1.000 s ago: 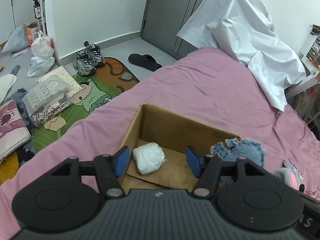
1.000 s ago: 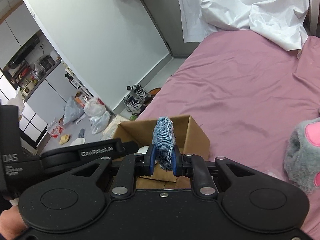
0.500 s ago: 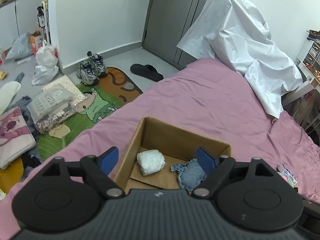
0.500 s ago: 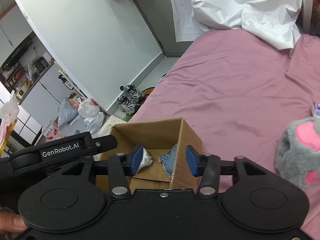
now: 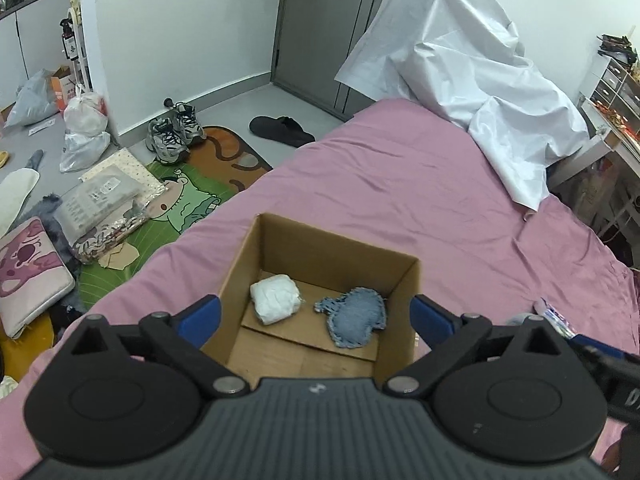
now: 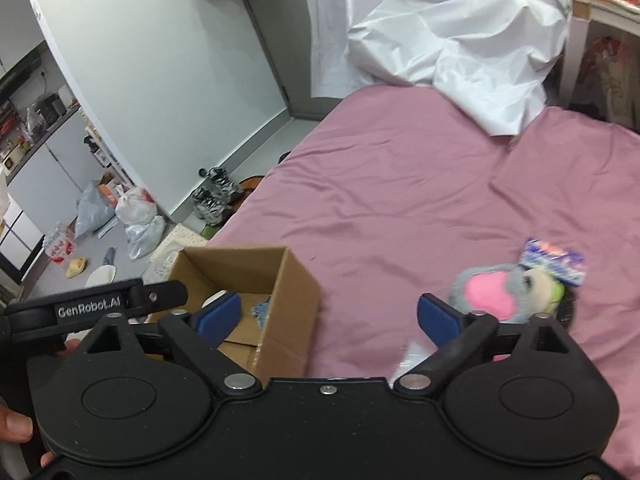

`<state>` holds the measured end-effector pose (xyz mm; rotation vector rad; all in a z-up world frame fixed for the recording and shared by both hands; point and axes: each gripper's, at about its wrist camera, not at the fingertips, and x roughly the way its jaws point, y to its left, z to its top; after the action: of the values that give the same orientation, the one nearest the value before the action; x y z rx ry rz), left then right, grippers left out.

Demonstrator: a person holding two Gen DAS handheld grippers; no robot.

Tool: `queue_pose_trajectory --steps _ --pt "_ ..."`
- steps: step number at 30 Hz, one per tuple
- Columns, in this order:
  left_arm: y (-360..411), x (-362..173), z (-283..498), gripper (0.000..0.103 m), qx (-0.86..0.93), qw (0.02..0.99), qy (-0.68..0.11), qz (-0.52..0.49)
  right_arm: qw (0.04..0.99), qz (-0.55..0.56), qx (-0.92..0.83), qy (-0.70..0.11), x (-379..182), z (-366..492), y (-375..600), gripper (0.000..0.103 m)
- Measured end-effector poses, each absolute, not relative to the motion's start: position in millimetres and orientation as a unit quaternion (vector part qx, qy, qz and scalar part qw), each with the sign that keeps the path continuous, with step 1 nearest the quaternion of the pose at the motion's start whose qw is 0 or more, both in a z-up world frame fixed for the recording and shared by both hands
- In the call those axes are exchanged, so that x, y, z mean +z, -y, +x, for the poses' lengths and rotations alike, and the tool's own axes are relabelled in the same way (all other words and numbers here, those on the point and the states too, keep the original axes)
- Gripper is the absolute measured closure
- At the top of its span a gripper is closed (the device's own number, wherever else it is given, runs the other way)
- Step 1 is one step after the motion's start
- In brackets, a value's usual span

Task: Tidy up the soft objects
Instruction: 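Open both tools over the box and move back toward the plush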

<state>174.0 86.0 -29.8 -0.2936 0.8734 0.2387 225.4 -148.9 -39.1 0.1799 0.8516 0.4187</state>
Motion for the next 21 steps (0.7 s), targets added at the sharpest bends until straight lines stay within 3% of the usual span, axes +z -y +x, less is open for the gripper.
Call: queue_pose_trajectory --steps 4,21 --pt "-76.3 -17.7 165.4 0.0 0.112 0.895 -0.411 -0.136 0.888 0.095 0.199 -0.404 -29.0 223.9 169.4 0.0" --pt "-22.8 4.6 138.2 0.0 0.08 0.908 -0.39 -0.13 0.897 0.11 0.187 -0.385 -23.3 209.3 247.8 0.0"
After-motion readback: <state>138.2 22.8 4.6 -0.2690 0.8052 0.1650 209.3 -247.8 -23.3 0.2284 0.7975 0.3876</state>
